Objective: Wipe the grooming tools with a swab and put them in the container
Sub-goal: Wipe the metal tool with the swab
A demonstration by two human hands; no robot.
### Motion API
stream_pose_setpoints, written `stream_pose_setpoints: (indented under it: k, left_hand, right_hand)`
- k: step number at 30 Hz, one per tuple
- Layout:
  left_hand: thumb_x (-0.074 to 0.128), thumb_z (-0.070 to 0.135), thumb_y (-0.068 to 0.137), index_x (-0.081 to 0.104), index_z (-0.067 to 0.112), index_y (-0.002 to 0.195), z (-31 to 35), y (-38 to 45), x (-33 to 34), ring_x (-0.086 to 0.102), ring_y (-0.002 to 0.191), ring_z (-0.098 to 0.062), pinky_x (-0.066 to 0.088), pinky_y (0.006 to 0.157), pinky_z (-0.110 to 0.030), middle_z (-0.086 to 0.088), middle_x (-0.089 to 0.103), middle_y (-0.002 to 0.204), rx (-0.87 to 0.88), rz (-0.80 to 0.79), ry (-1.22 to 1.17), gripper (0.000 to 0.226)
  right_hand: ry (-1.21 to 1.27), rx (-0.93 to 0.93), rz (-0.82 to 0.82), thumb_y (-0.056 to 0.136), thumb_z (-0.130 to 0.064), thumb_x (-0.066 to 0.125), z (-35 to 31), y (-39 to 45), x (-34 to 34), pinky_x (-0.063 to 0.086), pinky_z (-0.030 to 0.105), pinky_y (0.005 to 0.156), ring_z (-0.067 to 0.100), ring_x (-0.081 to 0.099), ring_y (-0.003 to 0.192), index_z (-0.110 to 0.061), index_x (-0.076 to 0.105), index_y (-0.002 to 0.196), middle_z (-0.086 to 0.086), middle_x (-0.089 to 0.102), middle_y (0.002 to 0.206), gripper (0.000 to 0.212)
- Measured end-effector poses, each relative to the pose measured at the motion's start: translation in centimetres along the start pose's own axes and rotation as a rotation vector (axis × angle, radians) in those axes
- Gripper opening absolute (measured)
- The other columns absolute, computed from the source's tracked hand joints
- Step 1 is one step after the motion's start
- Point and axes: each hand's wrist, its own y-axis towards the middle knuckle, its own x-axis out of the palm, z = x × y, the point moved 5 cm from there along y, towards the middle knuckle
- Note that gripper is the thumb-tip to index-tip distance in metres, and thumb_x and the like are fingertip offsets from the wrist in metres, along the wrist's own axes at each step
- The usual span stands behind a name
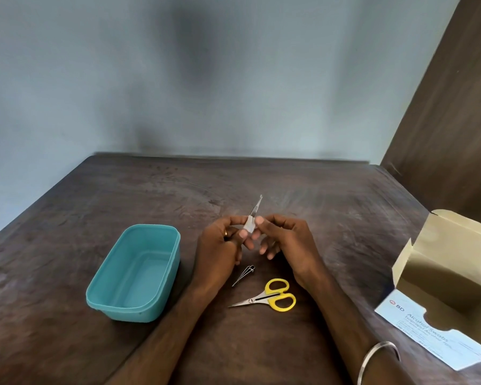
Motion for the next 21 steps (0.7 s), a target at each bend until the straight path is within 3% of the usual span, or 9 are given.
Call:
stream_pose_setpoints:
  k: [8,11,17,21]
  left_hand:
    - [0.063,0.010,0.094,0.068,0.018,0.114,-0.1,0.0,0.4,0.058,0.054,-0.016,0.052,0.053,-0.032,-0.006,0.074,0.076,-0.008,-0.082,-0.036,0.022]
    - [0.064,0.007,0.092,0.070,0.016,0.108,-0.1,0.0,0.4,0.058,0.053,-0.013,0.052,0.053,-0.031,-0.006,0.075,0.076,-0.022,-0.058,-0.050,0.019]
    - [0.062,0.004,0.092,0.063,0.009,0.104,-0.1,0.0,-0.1,0.061,0.056,-0.023,0.050,0.053,-0.030,-0.010,0.077,0.082,-0.125,-0.002,-0.256,0.013]
    - [0.065,0.008,0.091,0.066,0.010,0.099,-0.1,0.0,-0.3,0.067,0.064,-0.025,0.052,0.056,-0.033,-0.010,0.077,0.084,-0.144,0.038,-0.286,0.008]
  right_hand:
    - [-0.004,-0.016,0.039,0.087,-0.014,0.075,0.0,0.0,-0.3,0.045,0.028,0.046,0.021,0.060,0.054,-0.002,0.074,0.088,0.014,0.069,0.066,0.012]
    - [0.008,-0.010,0.068,0.086,-0.011,0.074,0.1,0.1,-0.3,0.046,0.029,0.046,0.022,0.060,0.052,-0.002,0.073,0.087,0.014,0.072,0.069,0.009]
    - [0.164,0.015,0.200,0.084,0.001,0.072,0.2,0.3,-1.5,0.047,0.028,0.040,0.022,0.058,0.041,-0.003,0.063,0.076,0.018,0.071,0.071,0.013]
    - [0.078,-0.024,0.171,0.081,0.003,0.076,0.1,0.2,-1.2,0.051,0.030,0.041,0.024,0.061,0.044,-0.005,0.065,0.086,0.014,0.071,0.072,0.014]
